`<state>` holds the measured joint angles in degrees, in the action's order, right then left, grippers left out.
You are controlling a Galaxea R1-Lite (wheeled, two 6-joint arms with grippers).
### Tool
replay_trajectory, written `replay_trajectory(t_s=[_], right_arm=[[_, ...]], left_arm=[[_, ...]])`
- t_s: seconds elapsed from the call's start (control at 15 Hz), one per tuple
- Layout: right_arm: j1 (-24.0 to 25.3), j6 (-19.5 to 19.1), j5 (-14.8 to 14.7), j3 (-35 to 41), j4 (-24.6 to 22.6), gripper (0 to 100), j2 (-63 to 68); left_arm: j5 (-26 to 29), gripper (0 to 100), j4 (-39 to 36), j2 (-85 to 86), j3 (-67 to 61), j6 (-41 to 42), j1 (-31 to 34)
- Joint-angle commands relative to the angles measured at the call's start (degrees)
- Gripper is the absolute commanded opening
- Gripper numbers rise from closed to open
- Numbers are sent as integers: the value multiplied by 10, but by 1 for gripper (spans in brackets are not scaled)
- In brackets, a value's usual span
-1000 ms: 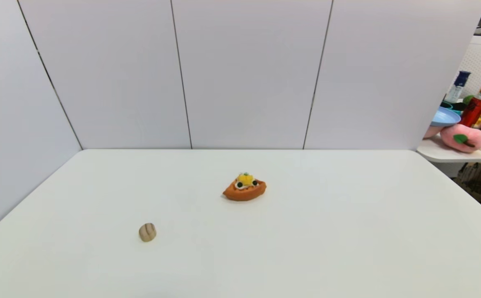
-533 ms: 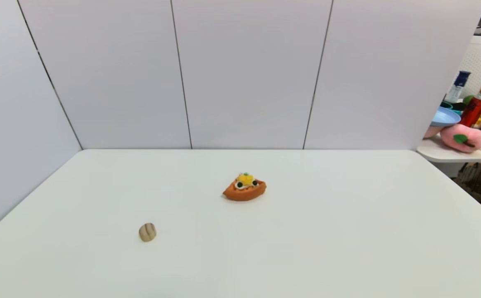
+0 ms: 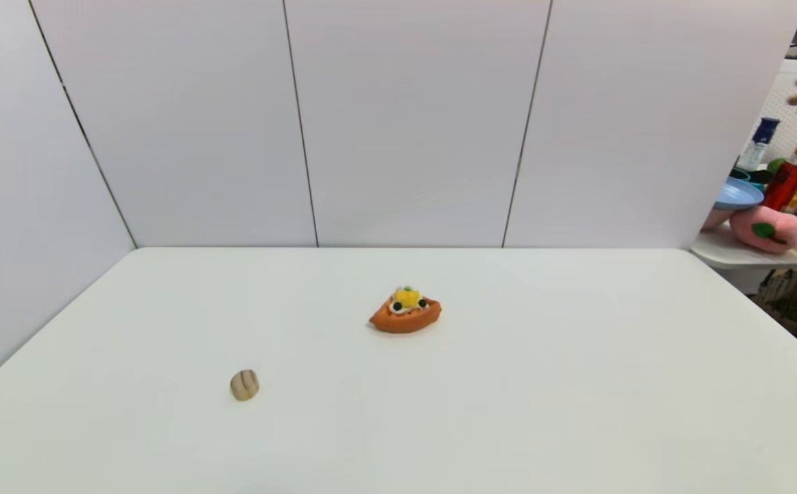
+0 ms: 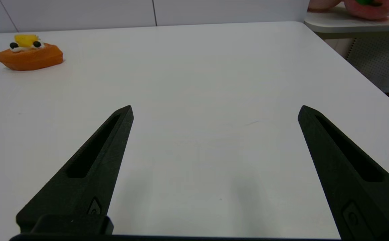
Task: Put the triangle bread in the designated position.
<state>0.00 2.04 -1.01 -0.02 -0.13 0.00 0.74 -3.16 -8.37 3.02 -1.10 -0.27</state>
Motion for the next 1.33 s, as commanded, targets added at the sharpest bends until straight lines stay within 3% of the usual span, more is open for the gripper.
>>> replay_trajectory(t_s=[0.07,0.27,0.4,0.67,1.07,1.33], right_arm=[[0,1,0,-1,0,100,1],[0,0,0,-1,0,100,1],[0,1,0,0,0,100,1],[0,0,0,0,0,100,1],[0,0,0,0,0,100,1],[0,0,0,0,0,100,1]], left_arm=[[140,100,-82,-368,232,148,-21],[214,100,-77,-569,407,255,-76],[225,100,-77,-697,501,276,-169],[227,100,-55,-873,579,293,-280],[222,100,-46,-1055,666,296,-322],[166,100,-24,-1078,694,277,-316]])
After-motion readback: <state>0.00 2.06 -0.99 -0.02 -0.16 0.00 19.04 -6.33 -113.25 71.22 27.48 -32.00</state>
